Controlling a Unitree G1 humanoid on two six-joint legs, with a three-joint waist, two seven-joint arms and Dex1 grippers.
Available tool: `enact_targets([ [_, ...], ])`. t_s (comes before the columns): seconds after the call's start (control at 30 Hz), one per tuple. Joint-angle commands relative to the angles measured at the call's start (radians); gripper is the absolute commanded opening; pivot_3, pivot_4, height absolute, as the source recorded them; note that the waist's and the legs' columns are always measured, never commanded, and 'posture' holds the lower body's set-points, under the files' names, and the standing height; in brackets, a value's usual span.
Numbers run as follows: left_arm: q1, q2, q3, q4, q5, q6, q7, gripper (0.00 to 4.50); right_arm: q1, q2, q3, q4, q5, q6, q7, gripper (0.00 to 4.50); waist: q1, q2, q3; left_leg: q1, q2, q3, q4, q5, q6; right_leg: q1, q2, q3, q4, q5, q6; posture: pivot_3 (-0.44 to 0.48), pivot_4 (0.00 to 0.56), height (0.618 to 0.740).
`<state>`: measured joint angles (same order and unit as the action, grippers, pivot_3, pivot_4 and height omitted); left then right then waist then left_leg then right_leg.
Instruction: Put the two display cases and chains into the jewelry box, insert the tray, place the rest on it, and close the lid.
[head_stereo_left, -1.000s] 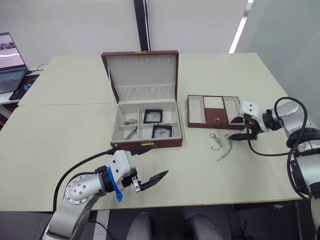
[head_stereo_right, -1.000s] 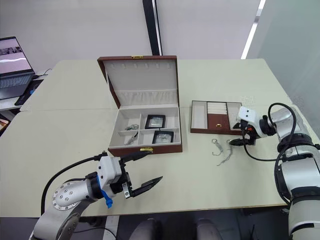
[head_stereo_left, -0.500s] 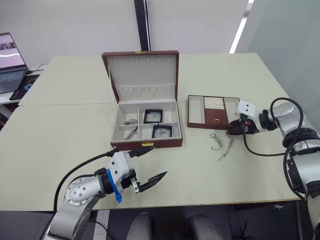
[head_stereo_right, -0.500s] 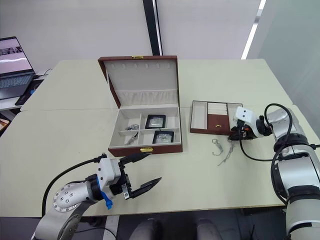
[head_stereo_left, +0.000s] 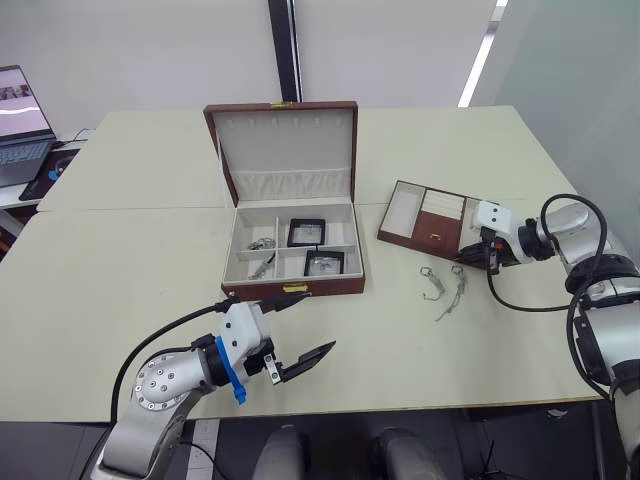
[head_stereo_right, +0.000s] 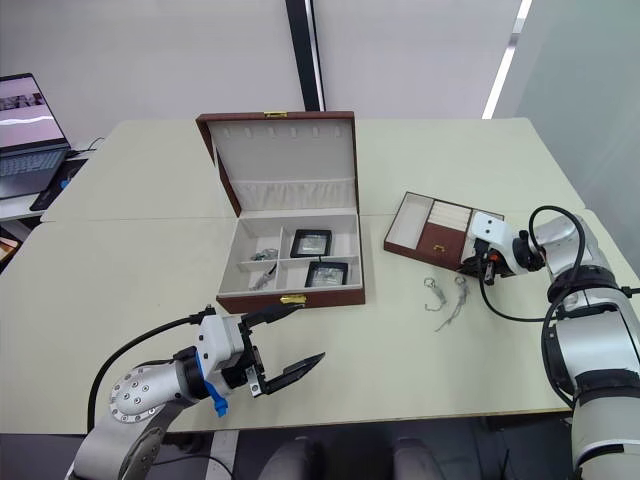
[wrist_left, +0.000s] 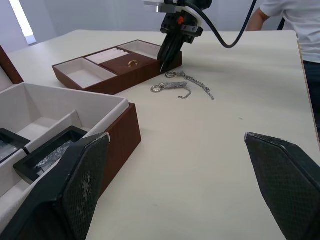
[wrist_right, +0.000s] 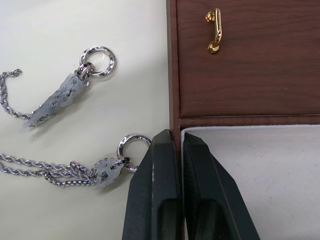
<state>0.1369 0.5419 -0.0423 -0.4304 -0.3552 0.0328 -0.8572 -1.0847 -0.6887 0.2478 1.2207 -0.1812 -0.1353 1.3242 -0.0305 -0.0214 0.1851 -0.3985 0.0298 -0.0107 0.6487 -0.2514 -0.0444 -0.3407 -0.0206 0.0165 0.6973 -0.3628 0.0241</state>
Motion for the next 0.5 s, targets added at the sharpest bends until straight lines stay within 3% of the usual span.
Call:
enact_targets([
  [0.03,0.008,-0.015,0.006,-0.005,-0.002,-0.031,0.011,4.50,-0.039,-0.026,-0.035,-0.010,0.006,0.023,-0.018,0.02,0.000,0.000,0.000,0.000,0.000,0.000,0.000,0.000,0.000,0.000,0.000,0.000,0.000,0.000,0.000,0.000,0.150,0.740],
  [0.3,0.055,-0.045,0.023,-0.006,0.001,-0.049,0.052,4.50,0.003,-0.096,-0.094,-0.163,0.075,0.106,0.088,0.02,0.001,0.001,0.001,-0.001,0.000,0.001,0.000,0.000,0.000,-0.001,0.000,0.001,0.000,0.000,0.000,0.000,0.150,0.740],
  [0.5,0.093,-0.047,0.053,-0.026,-0.013,-0.044,0.079,4.50,0.231,-0.226,-0.181,-0.674,0.225,0.372,0.204,0.02,0.004,0.002,0.001,-0.001,0.000,-0.001,-0.001,0.000,0.000,-0.001,0.000,0.000,-0.001,0.000,0.000,0.000,0.150,0.740],
])
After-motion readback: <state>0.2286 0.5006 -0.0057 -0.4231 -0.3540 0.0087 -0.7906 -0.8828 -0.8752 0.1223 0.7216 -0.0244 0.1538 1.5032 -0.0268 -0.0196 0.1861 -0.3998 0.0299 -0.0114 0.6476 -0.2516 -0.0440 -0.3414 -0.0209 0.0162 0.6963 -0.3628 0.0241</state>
